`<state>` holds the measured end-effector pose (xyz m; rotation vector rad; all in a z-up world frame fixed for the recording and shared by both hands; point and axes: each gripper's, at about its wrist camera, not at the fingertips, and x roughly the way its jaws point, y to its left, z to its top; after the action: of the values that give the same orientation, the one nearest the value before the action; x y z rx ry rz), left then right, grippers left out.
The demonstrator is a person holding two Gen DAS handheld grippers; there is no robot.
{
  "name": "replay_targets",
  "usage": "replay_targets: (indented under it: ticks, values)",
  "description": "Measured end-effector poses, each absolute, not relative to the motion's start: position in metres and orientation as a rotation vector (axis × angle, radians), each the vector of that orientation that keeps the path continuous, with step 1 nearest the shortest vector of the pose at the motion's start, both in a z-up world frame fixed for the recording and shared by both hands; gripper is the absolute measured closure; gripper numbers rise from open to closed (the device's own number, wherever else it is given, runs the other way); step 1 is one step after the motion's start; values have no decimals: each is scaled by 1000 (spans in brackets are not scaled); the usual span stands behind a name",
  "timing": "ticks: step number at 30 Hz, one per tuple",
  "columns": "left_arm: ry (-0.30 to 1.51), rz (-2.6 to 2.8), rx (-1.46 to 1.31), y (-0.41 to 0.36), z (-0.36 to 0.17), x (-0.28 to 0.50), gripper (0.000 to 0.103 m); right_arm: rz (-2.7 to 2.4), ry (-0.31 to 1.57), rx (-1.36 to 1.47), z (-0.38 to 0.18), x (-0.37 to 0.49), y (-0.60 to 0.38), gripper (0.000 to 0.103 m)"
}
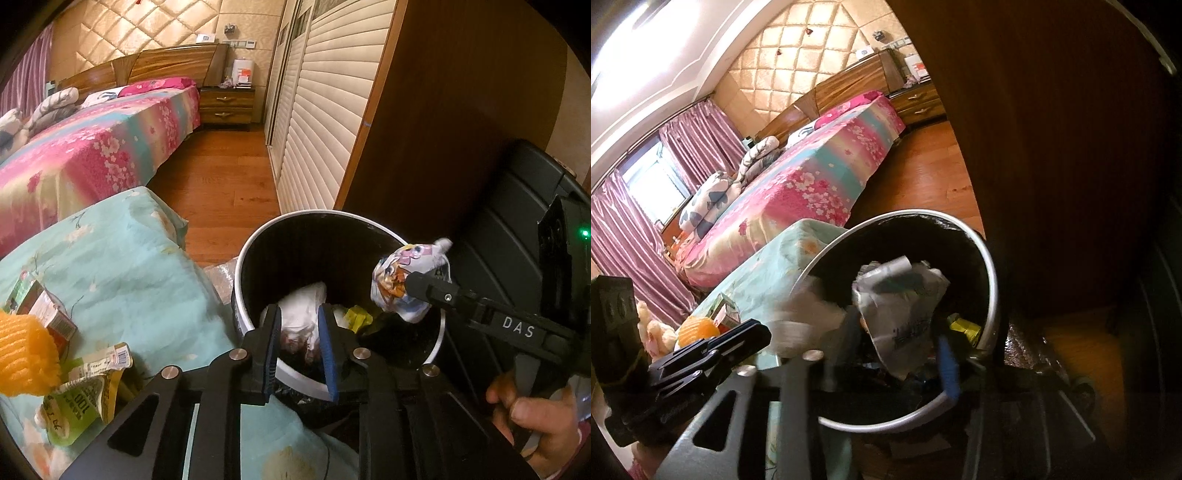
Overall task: Collect trash
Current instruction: 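Open both tools to drop the tissue and wrapper into the bin, then grasp the orange mesh fruit net with the left tool while the right tool grasps the green snack pouch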
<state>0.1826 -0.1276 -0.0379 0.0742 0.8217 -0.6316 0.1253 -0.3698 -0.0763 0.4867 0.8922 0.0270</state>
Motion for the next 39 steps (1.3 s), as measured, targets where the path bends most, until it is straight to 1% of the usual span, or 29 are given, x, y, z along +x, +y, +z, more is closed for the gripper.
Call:
replay_targets:
  ticks: [2, 4, 6, 8, 10, 12, 14, 26, 29, 39]
  values:
    - [817, -630, 74, -128, -38, 182, 76, 20, 888, 487, -75, 124, -371, 53]
    - [811, -626, 74, -125, -38, 178, 72, 21, 880, 492, -73, 121, -371, 44]
    - [810, -624, 73, -122, -39, 174, 70, 21, 873, 492, -71, 117, -370, 40]
    - [812, -618, 70, -116, -40, 168, 60, 21, 865, 494, -70, 114, -368, 34]
    - [813, -605, 64, -107, -42, 160, 56, 26, 859, 495, -70, 111, -364, 29]
    - [820, -597, 56, -97, -43, 154, 55, 34, 858, 493, -69, 109, -358, 24]
    - [829, -584, 43, -86, -44, 148, 52, 46, 860, 488, -69, 106, -349, 19]
    - [818, -455, -21, -7, -38, 111, 45, 157, 874, 439, -64, 101, -283, 17]
    - [818, -420, -52, 15, -36, 104, 45, 185, 874, 427, -64, 101, -269, 15]
    - [830, -324, -121, 64, -38, 88, 44, 268, 911, 412, -72, 105, -221, 15]
